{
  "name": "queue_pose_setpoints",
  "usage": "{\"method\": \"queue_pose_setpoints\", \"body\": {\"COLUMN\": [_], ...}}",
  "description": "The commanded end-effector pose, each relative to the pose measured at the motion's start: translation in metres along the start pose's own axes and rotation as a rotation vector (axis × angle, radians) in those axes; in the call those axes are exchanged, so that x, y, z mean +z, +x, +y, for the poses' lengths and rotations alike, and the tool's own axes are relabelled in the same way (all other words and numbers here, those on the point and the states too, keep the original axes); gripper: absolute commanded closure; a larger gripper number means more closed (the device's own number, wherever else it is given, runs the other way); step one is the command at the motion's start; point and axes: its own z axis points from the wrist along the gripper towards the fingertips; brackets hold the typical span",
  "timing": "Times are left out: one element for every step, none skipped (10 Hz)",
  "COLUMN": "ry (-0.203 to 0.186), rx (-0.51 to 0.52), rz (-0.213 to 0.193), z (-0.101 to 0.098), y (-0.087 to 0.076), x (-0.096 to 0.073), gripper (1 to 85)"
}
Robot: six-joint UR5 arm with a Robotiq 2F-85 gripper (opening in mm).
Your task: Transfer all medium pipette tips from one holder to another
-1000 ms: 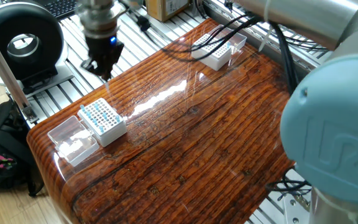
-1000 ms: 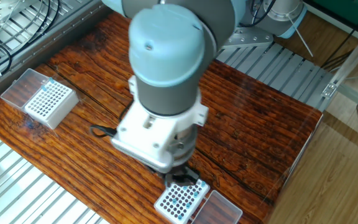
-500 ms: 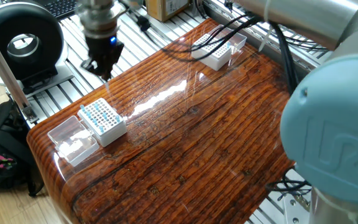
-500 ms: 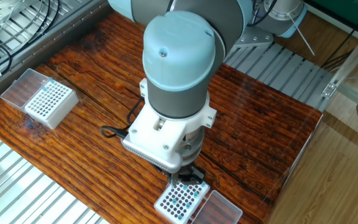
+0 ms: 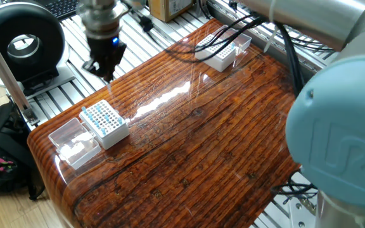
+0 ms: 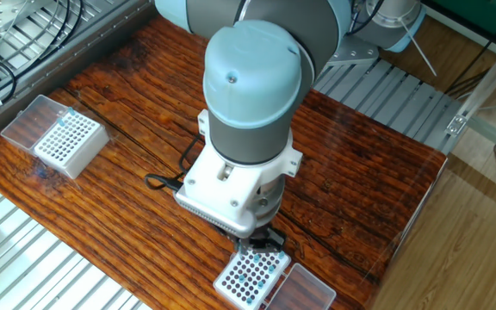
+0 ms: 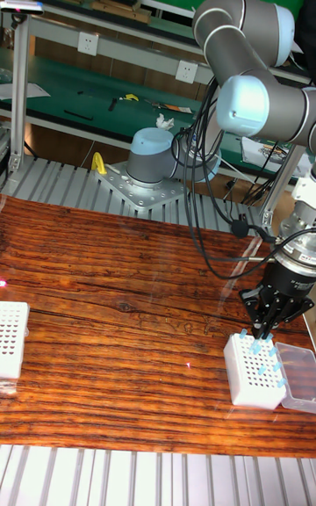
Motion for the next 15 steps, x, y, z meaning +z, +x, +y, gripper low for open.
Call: {"method": "queue_pose_setpoints", "body": {"ry": [-0.006, -0.004, -0.006, -0.006, -0.006, -0.008, -0.012, -0.012, -0.012, -0.011, -0.011, -0.011, -0.011, -0.011, -0.011], "rx": [0.003, 0.002, 0.003, 0.003, 0.003, 0.004, 0.004, 0.004, 0.004, 0.004, 0.003, 0.003, 0.003, 0.003, 0.003], "rz": [-0.004, -0.004, -0.004, -0.003, -0.001, 0.0, 0.001, 0.001, 0.001, -0.001, -0.001, -0.002, -0.004, -0.004, -0.004], "z": [0.0, -0.001, 0.0, 0.0, 0.0, 0.001, 0.002, 0.003, 0.004, 0.004, 0.004, 0.004, 0.004, 0.004, 0.004], "y": [0.0, 0.001, 0.002, 0.003, 0.004, 0.005, 0.007, 0.009, 0.011, 0.013, 0.014, 0.014, 0.014, 0.014, 0.014], "x": [0.006, 0.006, 0.005, 0.003, 0.002, 0.001, 0.001, 0.0, 0.001, 0.002, 0.003, 0.004, 0.004, 0.004, 0.005], "gripper": [84.3, 84.3, 84.3, 84.3, 84.3, 84.3, 84.3, 84.3, 84.3, 84.3, 84.3, 84.3, 84.3, 84.3, 84.3]}}
